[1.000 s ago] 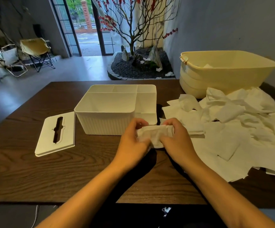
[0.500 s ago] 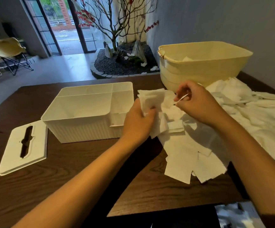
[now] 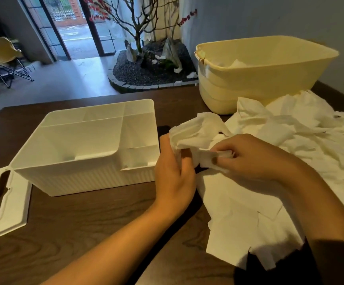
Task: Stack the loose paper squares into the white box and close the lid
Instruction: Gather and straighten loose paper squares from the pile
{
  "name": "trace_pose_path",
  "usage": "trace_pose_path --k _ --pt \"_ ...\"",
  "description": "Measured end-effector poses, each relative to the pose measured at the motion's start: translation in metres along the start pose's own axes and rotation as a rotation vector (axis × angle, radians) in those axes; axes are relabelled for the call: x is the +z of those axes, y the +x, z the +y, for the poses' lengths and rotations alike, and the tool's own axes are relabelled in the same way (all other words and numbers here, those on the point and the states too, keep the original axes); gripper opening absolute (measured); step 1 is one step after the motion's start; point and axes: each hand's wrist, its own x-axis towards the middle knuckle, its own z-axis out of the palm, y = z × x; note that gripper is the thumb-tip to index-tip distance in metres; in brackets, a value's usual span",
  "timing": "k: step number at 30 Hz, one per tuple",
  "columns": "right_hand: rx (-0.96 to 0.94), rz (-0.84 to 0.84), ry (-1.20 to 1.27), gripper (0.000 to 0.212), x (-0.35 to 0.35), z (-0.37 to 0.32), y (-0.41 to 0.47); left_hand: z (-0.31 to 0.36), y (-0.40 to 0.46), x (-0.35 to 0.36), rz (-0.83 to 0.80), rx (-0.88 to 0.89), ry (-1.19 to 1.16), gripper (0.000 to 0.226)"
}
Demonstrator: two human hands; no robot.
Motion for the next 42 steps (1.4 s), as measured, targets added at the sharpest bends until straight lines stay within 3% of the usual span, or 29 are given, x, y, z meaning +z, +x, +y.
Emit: trace_pose_path --k 5,11,16,19,21,24,27,30,34,36,39,42 --pt "0.064 0.078 0.114 0.036 0.012 0.009 -0.002 -0.002 0.002 0.0 -0.02 -0.036 -0.054 0.043" --pt "0.039 0.148 0.03 0.021 0.017 0.007 -0.001 -0.003 0.003 0.0 -0.003 -0.077 -0.043 0.036" --pt "-0.086 0.337 0.168 0.016 0.014 0.002 -0.004 -0.004 0.007 0.001 0.075 -0.113 -0.076 0.026" --pt "-0.223 0.235 0.347 0.014 0.004 -0.002 -0.009 -0.004 0.009 0.0 0.1 -0.168 -0.148 0.018" --pt "-0.291 0.156 0.488 0.015 0.001 -0.006 -0.013 -0.004 0.01 0.0 0.055 -0.242 -0.226 0.015" --pt "-0.282 0.164 0.492 0.015 0.003 -0.007 -0.013 0.0 0.009 -0.001 -0.066 -0.336 -0.311 0.022" --pt "-0.236 0.297 0.331 0.009 0.009 -0.008 -0.011 0.003 0.007 0.001 -0.166 -0.317 -0.297 0.024" --pt "-0.239 0.429 0.416 0.008 0.017 -0.013 -0.011 0.002 0.005 0.003 -0.232 -0.326 -0.267 0.032" --pt "-0.197 0.575 0.398 0.007 0.028 -0.014 -0.004 0.001 0.005 0.002 -0.314 -0.294 -0.33 0.028" --pt "-0.15 0.643 0.47 0.006 0.033 -0.011 0.0 0.003 0.004 0.0 -0.28 -0.198 -0.234 0.015" --pt "-0.088 0.788 0.467 0.011 0.033 -0.006 0.008 0.0 0.004 -0.002 -0.136 -0.16 -0.213 0.018" --pt "0.085 0.678 0.191 0.047 0.031 0.007 0.021 -0.004 0.008 -0.005 0.07 -0.133 -0.208 0.016"
